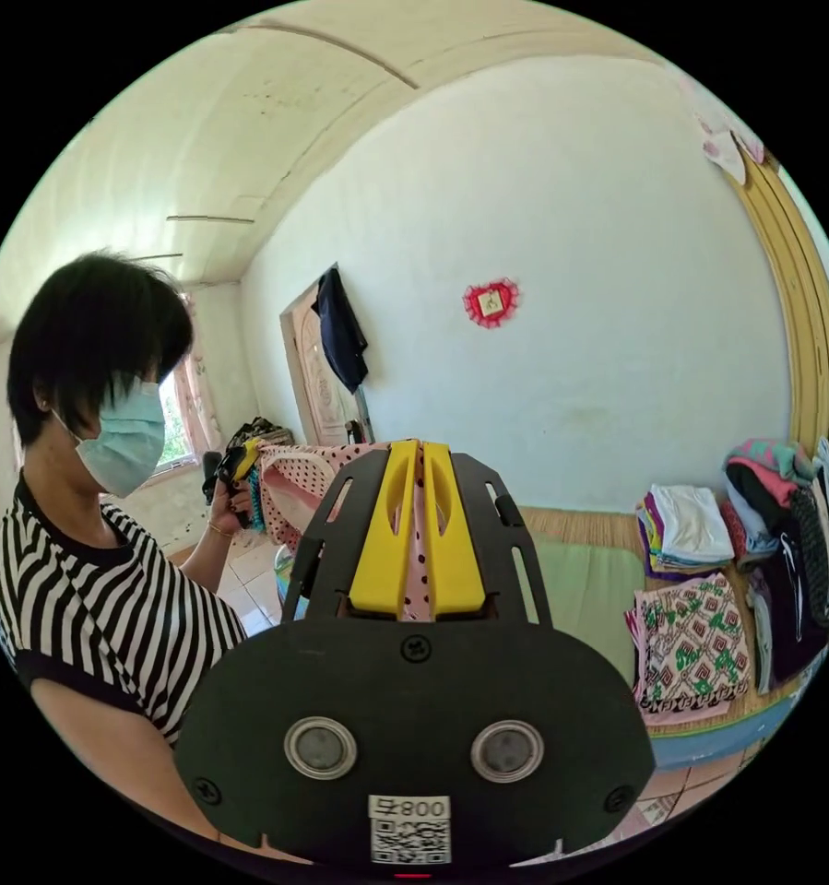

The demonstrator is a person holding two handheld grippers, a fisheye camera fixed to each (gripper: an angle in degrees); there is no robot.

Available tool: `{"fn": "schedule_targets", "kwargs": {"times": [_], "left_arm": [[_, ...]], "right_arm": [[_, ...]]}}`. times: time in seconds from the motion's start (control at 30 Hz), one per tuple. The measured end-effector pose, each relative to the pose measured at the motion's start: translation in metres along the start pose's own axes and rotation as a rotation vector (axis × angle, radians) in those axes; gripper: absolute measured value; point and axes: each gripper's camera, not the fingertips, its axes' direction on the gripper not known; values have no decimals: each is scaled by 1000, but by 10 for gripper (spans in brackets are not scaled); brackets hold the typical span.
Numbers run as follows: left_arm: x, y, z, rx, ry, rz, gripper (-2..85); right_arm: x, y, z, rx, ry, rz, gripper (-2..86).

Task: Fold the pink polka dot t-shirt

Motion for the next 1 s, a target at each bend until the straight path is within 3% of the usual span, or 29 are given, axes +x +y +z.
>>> {"fn": "schedule_targets", "kwargs": {"times": [0.27,0.63,0.83,1.0], "left_arm": [[38,-31,-9,23,-53,80,5],[-24,-77,27,11,-94,25,5],[-125,-117,81,-50,-164,-44,6],[-278,-148,158,-163,-315,-157,7]], "right_arm": [[-8,-19,1,80,-85,-25,8],[45,-54,76,34,-93,-4,7],[122,-91,171,-69,-48,11,8],[243,-126,310,-193,-39,94,8]]}}
